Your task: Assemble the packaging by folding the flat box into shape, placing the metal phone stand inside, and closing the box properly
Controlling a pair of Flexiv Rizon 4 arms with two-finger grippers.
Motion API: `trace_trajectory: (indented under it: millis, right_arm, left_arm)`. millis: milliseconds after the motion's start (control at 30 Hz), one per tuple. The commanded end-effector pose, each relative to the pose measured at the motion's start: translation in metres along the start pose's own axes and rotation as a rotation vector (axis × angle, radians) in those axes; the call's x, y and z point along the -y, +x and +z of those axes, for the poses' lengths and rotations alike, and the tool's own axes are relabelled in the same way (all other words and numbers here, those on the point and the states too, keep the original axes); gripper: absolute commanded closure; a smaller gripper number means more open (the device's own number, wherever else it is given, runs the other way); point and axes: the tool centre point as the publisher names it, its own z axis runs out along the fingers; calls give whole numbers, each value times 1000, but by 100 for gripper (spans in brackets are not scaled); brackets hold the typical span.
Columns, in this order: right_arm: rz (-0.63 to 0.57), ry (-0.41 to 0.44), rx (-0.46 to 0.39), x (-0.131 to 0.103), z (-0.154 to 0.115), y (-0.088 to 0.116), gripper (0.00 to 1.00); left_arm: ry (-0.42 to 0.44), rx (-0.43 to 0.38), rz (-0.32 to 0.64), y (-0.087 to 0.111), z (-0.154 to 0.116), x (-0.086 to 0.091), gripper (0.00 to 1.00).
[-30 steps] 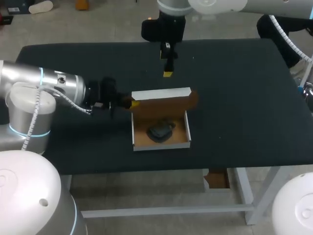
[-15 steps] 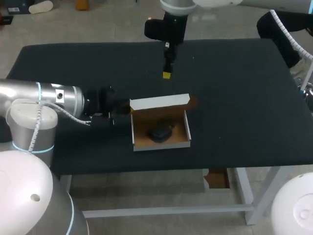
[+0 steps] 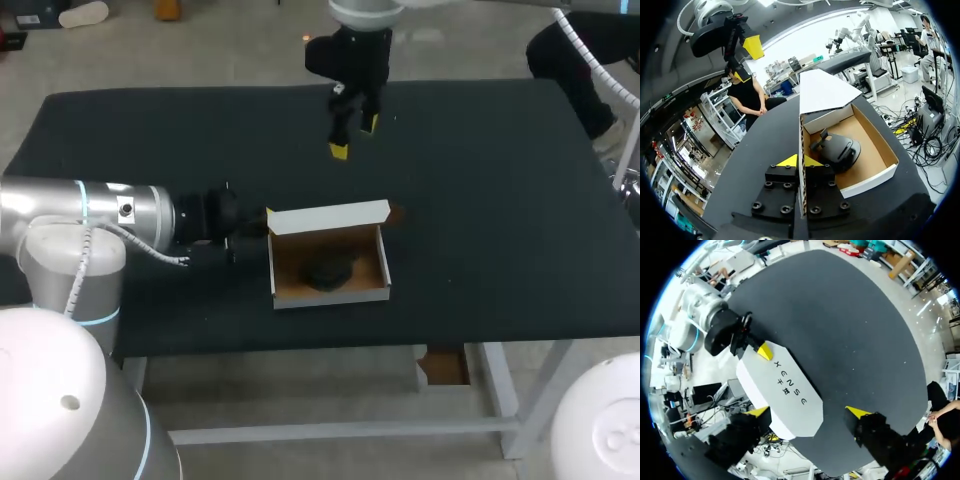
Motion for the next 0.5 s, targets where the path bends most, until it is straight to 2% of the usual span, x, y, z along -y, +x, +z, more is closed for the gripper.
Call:
trace_trajectory:
  millis: [33, 300, 400, 467, 500]
  right_arm:
    - [0, -2, 5, 1, 0, 2, 0]
    - [7, 9, -7, 1, 1, 3, 0]
    - [130, 101, -56, 3, 6, 3, 0]
    - [230, 196, -106, 8, 13, 2, 0]
    - [269, 213, -126, 11, 15, 0, 0]
  left_arm:
    - [1, 1, 0, 2, 2, -3, 100]
    - [1, 1, 0, 2, 2, -3, 100]
    - [-2, 28, 39, 5, 1, -5, 100]
    - [-13, 37, 63, 8, 1, -7, 100]
    - [-13, 38, 69, 9, 1, -7, 100]
